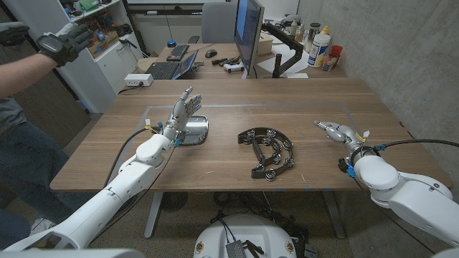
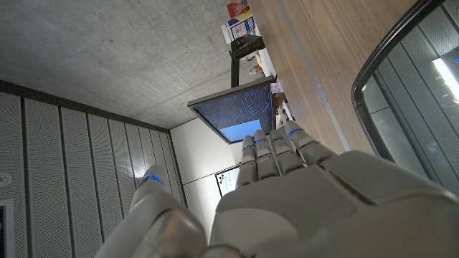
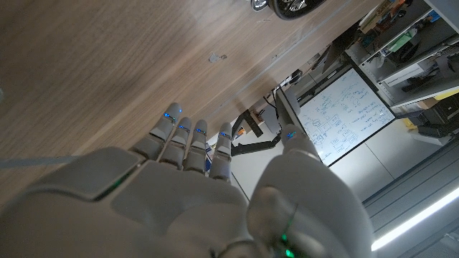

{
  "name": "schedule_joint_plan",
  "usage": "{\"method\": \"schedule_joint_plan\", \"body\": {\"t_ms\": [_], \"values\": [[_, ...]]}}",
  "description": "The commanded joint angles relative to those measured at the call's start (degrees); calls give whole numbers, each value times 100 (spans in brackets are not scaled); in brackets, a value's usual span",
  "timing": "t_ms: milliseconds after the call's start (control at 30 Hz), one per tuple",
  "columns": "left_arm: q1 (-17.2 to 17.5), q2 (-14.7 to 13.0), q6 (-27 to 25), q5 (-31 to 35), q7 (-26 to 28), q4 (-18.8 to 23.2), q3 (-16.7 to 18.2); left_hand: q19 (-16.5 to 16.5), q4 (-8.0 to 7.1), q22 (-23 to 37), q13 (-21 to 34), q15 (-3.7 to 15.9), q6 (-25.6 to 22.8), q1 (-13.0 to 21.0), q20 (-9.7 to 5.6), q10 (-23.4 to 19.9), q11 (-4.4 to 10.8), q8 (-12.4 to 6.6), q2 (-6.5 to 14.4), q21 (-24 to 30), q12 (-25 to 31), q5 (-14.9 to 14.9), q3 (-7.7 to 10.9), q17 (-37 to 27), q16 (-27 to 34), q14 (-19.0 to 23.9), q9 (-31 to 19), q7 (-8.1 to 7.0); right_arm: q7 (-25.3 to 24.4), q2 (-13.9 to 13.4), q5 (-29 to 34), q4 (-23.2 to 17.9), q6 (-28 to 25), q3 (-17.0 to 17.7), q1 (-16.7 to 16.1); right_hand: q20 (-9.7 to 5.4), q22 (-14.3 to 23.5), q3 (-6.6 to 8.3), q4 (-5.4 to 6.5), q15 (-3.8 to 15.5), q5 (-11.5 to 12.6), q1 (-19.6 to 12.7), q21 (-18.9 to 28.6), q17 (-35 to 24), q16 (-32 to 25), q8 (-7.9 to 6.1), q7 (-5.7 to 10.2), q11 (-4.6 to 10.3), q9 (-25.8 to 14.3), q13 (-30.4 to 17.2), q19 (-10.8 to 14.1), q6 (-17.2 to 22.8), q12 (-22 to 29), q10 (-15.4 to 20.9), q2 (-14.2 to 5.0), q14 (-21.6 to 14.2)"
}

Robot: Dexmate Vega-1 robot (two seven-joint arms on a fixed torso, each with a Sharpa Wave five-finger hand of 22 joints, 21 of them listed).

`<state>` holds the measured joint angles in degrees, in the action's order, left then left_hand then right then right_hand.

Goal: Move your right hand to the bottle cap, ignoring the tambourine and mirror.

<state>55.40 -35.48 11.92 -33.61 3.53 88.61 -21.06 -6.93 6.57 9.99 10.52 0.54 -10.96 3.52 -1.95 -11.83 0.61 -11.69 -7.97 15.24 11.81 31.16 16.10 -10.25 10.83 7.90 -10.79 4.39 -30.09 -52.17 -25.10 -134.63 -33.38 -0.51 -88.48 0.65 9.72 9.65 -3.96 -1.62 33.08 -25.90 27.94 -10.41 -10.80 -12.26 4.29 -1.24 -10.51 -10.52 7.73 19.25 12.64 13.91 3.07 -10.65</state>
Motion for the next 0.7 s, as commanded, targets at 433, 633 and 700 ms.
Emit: {"method": "schedule_joint_plan", "body": {"t_ms": [433,633,700], "values": [[88,-35,-10,12,18,60,2,5,1,33,31,-29,-69,79,-106,-36,13,2,7,-42,-20,36,-22,-26,16,7,-10,-25,-286,75,32,-591,-1582,39,104,344,21,-22,-73,37,67,-99,-92,-17,16,49,4,43,-17,-34,-4,62,13,7,23,70],[87,-32,-3,23,12,41,-8,-3,3,34,31,-34,-79,83,-118,-37,4,0,10,-48,-20,40,-29,-26,18,11,-11,-10,-394,89,24,-734,-2058,-15,207,634,22,-28,-91,44,89,-119,-143,-23,17,61,32,53,-18,-36,20,64,11,5,27,101],[87,-28,-5,24,13,39,-13,-3,4,34,31,-36,-80,84,-119,-42,3,0,11,-52,-18,42,-32,-26,18,11,-11,-7,-442,105,1,-797,-2306,-50,275,668,22,-29,-94,43,92,-121,-163,-24,22,60,43,55,-19,-37,-5,72,10,1,27,120]]}}
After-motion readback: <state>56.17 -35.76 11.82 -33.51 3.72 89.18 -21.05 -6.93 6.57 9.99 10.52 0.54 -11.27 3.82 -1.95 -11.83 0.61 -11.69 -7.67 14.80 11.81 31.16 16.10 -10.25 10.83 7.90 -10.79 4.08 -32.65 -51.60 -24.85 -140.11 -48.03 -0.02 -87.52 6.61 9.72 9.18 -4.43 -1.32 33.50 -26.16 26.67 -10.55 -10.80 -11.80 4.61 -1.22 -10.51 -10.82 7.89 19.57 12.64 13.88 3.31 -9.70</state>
